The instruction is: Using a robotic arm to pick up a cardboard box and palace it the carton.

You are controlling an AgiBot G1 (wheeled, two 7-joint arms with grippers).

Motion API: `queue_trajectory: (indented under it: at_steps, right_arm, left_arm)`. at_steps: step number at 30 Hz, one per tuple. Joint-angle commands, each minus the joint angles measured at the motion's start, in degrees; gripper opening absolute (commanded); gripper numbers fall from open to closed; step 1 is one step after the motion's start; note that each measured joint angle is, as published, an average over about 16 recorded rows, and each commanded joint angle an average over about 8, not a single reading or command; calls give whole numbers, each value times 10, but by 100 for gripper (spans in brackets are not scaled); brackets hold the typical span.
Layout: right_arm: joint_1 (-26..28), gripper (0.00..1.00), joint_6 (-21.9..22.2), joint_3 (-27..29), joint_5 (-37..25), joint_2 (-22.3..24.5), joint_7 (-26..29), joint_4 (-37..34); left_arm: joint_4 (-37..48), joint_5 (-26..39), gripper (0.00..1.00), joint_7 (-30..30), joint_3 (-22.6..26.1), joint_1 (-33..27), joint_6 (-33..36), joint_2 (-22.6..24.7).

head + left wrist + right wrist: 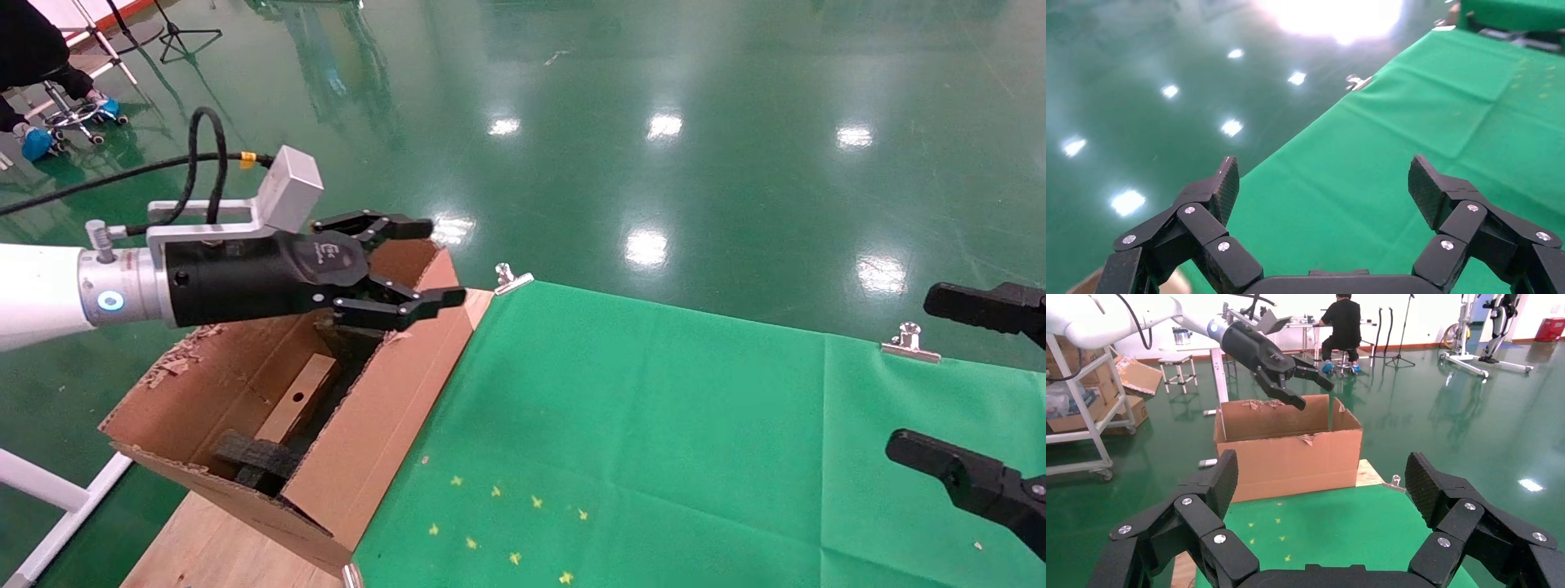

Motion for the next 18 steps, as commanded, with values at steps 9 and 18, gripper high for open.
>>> queue_trajectory:
  at_steps: [9,18]
  right_arm:
    - [0,100,0,0,0,0,0,0]
    - [0,100,0,0,0,0,0,0]
  left_arm:
    - [-85,-72,100,-2,-10,44,14,4]
    - [-161,-137,100,-3,-20,84,27,7]
